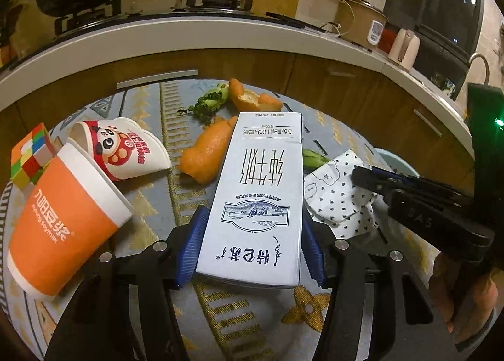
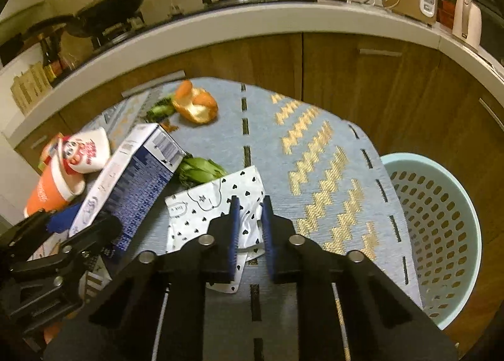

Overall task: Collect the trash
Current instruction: 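Grasp the white milk carton with left tool while right tool grasps the polka-dot paper, then carry the white carton and polka-dot paper over the basket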

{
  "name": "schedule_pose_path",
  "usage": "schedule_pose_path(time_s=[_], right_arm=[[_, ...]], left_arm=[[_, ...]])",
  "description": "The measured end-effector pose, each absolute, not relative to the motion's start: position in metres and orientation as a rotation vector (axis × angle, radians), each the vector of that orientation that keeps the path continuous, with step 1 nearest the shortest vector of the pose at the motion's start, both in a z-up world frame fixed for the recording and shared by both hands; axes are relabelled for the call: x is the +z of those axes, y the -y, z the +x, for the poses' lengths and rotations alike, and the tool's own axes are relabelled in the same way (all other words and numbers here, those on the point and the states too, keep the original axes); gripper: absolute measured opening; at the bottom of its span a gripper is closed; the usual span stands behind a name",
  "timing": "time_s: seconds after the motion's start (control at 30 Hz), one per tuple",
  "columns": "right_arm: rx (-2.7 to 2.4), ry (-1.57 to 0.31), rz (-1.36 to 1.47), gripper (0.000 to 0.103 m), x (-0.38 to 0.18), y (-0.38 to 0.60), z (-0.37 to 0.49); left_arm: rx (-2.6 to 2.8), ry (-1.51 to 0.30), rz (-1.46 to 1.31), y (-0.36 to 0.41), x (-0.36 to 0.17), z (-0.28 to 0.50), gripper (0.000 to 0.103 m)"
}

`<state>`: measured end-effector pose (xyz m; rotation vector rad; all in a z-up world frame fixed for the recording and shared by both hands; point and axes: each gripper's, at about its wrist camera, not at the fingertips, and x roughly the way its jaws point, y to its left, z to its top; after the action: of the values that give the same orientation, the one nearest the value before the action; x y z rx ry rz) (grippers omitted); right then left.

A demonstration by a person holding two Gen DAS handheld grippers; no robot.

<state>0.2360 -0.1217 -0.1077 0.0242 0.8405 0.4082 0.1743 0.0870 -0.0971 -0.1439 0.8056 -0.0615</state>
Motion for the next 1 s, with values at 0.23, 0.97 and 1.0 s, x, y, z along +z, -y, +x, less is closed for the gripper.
schedule_pose_path(time_s=[0.23,0.97,1.0], right_arm=[[0.414,-0.774,0.071,0.008,-0.089,0.139,0.221],[0.171,-0.454,0.065,0.007,0.020,0.266,0.171],[0.154,-0.443,0.065,0.007,0.024,0.275,0.169]], left_arm=[[-0.071,-0.732,-0.177,-0.088,-0.078,0.162,0.053],[-0.261,-0.571,-0.100,0.025,-0.005,0.171,0.053],[-0.269,-0.566,-0.096,0.031,-0.002,0.172,0.053]])
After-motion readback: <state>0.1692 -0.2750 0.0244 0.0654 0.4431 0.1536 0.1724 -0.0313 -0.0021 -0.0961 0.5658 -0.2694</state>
